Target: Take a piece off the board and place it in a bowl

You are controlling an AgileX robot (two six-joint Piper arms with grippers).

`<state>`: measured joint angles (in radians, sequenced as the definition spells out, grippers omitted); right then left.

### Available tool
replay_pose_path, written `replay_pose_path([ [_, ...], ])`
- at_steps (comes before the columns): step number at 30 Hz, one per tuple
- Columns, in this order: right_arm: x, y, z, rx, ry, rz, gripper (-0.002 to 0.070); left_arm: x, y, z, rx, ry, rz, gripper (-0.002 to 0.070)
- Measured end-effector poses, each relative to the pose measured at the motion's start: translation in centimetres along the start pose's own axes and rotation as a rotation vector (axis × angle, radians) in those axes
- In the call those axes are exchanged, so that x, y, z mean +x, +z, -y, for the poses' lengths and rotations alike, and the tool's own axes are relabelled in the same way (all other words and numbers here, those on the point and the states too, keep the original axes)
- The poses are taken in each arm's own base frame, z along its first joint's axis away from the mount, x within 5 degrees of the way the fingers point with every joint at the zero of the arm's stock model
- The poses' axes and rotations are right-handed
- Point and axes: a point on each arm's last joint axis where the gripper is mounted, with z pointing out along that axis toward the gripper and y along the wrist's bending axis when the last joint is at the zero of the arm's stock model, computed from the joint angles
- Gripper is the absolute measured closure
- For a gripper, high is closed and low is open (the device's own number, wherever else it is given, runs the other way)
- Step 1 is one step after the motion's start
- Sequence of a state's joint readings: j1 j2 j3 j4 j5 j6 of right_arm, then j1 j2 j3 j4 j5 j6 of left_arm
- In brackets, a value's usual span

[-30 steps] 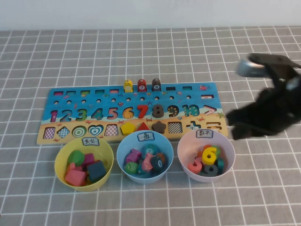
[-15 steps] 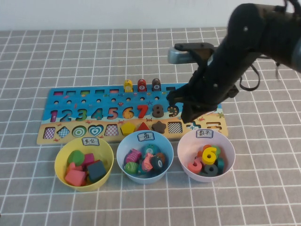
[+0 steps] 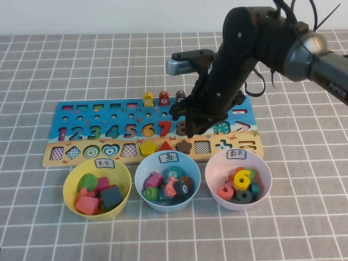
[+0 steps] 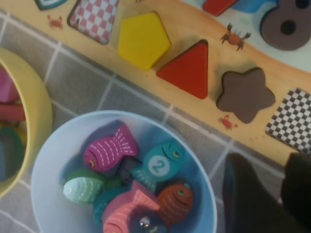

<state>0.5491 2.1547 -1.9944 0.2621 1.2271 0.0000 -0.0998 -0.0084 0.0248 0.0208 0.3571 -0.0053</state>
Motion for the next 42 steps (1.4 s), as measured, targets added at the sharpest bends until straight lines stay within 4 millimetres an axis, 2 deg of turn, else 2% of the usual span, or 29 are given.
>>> replay_pose_path([
  [4, 0.0, 0.1, -0.3, 0.004, 0.062, -0.001, 0.0458, 0.0, 0.0, 0.0, 0.000, 0.000, 0.000, 0.0680],
  [8, 0.0, 0.2, -1.1, 0.008, 0.118, -0.001, 0.0339, 0.0, 0.0, 0.0, 0.000, 0.000, 0.000, 0.0680],
  [10, 0.1, 0.3, -1.4, 0.019, 0.139, 0.000, 0.0303, 0.0, 0.0, 0.0, 0.000, 0.000, 0.000, 0.0680],
  [15, 0.1, 1.2, -1.6, 0.054, 0.160, -0.014, 0.0281, 0.0, 0.0, 0.0, 0.000, 0.000, 0.000, 0.0680],
  [20, 0.1, 2.9, -1.5, 0.086, 0.169, -0.041, 0.0295, 0.0, 0.0, 0.0, 0.000, 0.000, 0.000, 0.0680],
  [26, -0.1, 3.2, -1.6, 0.101, 0.148, -0.038, 0.0318, 0.0, 0.0, 0.0, 0.000, 0.000, 0.000, 0.0678],
  [29, -0.1, 3.2, -1.5, 0.105, 0.040, -0.042, 0.0320, 0.0, 0.0, 0.0, 0.000, 0.000, 0.000, 0.0678],
  [37, -0.2, 3.1, -1.4, 0.098, -0.413, -0.052, 0.0320, 0.0, 0.0, 0.0, 0.000, 0.000, 0.000, 0.0678],
  [42, -0.5, 3.1, -1.3, 0.099, -0.607, -0.039, 0.0320, 0.0, 0.0, 0.0, 0.000, 0.000, 0.000, 0.0678],
])
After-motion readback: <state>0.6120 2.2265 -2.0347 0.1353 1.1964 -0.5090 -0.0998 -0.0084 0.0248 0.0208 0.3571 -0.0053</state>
